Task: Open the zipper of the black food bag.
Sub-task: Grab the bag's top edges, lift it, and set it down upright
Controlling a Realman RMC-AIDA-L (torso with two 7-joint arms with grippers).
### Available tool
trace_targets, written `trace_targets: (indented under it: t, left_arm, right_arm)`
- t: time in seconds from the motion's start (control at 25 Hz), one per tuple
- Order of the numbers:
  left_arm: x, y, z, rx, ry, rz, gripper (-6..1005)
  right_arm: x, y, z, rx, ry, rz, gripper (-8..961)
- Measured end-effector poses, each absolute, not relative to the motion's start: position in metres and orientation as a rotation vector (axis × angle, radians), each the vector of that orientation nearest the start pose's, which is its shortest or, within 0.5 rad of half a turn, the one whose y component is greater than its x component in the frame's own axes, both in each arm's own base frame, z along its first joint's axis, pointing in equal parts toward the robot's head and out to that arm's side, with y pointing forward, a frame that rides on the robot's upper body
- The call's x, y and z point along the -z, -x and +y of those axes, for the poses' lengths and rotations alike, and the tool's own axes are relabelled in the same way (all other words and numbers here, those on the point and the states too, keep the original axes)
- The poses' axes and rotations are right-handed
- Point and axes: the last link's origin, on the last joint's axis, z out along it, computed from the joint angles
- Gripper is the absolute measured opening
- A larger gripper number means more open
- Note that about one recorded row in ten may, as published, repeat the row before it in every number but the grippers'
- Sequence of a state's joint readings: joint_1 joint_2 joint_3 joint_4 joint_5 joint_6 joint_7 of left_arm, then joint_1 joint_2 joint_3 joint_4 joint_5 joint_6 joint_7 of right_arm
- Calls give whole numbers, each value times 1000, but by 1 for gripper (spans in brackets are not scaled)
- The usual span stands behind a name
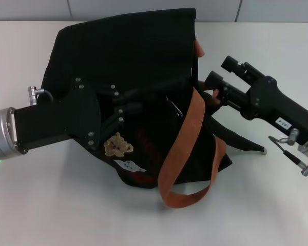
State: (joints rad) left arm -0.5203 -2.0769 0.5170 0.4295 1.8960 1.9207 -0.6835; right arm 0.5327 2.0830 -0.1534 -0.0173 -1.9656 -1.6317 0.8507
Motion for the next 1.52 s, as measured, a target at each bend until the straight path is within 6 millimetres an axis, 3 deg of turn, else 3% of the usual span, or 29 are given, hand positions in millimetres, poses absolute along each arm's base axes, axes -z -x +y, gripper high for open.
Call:
trace_targets:
  t: [0.04,0.32,0.56,0.64,1.04,1.52]
  left_arm:
    - [-2,239,282,1189,2569,186,94]
    - [-2,238,284,1191,2564,201,94]
    - [1,237,283,1200,2554,221,94]
    - [1,236,283,1200,2555,224,94]
    - [3,236,283,1193,2559,240,94]
    - [7,236,283,1184,2556,249,92]
  right_arm:
    - [40,-249,290,-1428,2254,694,763]
    - [23,-244,302,-1476,2373,906,763]
    - [21,-234,313,-1423,2499,1030,595]
    - [21,-229,316,-1423,2520,1055,389]
    - [18,-224,324,-1419,2533,1078,387]
    - [25,-217,325,-1383,2593,1064,290]
